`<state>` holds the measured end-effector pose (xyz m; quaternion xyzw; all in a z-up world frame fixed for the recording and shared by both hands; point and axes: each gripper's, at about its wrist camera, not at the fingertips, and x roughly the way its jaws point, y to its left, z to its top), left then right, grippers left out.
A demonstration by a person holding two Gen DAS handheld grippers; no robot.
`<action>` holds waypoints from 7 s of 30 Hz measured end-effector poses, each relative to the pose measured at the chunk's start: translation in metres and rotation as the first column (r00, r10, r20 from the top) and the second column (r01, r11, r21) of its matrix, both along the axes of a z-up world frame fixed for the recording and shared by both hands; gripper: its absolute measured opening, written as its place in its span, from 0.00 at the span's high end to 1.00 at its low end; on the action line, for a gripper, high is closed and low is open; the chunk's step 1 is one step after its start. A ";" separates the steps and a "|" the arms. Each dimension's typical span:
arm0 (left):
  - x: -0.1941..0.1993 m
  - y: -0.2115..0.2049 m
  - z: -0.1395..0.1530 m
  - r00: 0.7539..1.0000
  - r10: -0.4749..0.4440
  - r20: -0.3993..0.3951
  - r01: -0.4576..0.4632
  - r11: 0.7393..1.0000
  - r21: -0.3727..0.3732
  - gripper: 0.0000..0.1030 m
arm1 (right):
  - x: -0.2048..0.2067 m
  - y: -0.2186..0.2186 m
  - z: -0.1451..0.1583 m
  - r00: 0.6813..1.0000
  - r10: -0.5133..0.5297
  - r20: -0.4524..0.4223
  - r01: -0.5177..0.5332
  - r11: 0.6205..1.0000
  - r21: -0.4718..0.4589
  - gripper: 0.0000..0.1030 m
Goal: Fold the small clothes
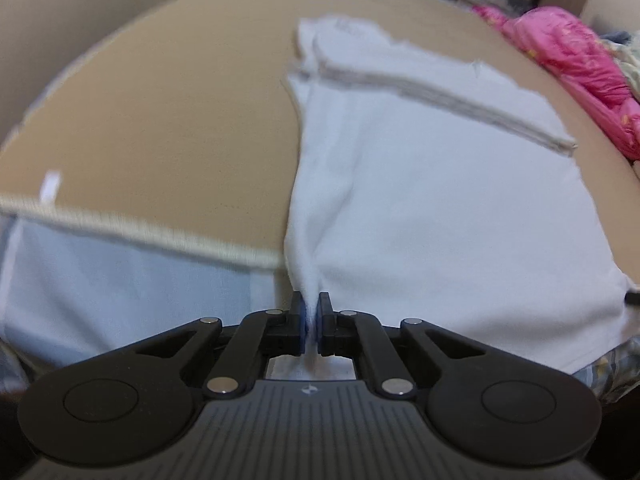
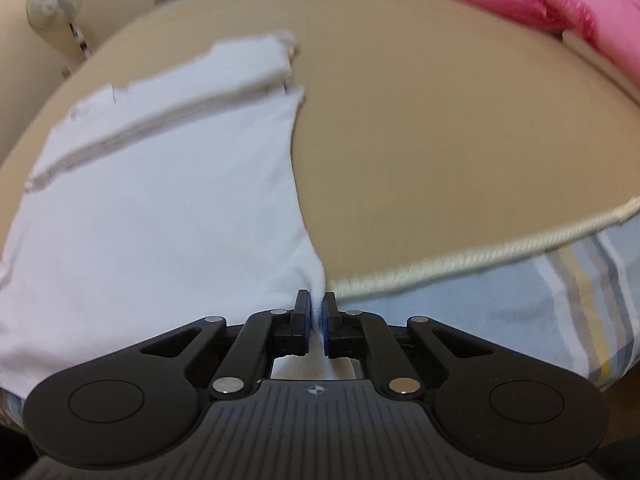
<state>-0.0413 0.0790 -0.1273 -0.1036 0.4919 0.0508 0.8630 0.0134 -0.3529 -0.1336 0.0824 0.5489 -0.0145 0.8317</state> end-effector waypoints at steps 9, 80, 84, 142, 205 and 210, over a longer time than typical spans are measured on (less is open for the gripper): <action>0.004 0.001 -0.011 0.999 -0.004 -0.041 0.004 1.000 -0.005 0.86 | -0.001 0.015 -0.013 0.996 0.058 -0.061 -0.063 0.996 -0.069 0.76; 0.099 0.110 0.047 0.957 -0.281 0.071 0.286 0.957 -0.059 0.43 | 0.126 -0.059 0.005 0.972 0.204 0.114 -0.209 0.977 0.037 0.60; 0.101 0.092 0.043 0.935 -0.350 0.059 0.352 0.936 -0.016 0.43 | 0.128 -0.052 0.007 0.968 0.214 0.130 -0.225 0.972 0.074 0.60; 0.182 0.090 0.026 0.967 -0.176 0.182 0.199 0.973 -0.119 0.48 | 0.169 -0.076 0.007 0.979 -0.063 0.192 0.019 0.975 0.222 0.41; 0.225 0.081 0.010 0.977 0.019 0.211 -0.022 1.000 0.012 0.88 | 0.234 -0.008 -0.013 0.973 0.005 0.233 -0.030 0.994 0.104 0.83; 0.208 0.095 0.028 0.967 0.036 0.254 -0.034 0.999 -0.013 0.57 | 0.217 -0.023 0.005 0.966 -0.047 0.255 0.019 0.994 0.112 0.69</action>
